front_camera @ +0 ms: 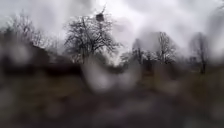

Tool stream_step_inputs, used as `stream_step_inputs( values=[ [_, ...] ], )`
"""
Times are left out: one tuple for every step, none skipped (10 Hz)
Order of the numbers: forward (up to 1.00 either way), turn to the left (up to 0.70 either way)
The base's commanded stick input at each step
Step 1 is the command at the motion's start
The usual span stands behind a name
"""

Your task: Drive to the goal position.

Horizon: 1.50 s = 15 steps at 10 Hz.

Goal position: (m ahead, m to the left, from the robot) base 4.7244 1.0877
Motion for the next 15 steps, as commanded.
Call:
stream_step_inputs(
  values=[
    [1.00,0.00],
    [1.00,0.00],
    [1.00,0.00],
    [1.00,0.00],
    [1.00,0.00],
    [1.00,0.00],
    [1.00,0.00],
    [1.00,0.00],
    [1.00,0.00],
    [1.00,0.00],
    [1.00,0.00],
    [1.00,0.00],
    [1.00,0.00],
    [1.00,0.00],
    [1.00,0.00]
  ],
)
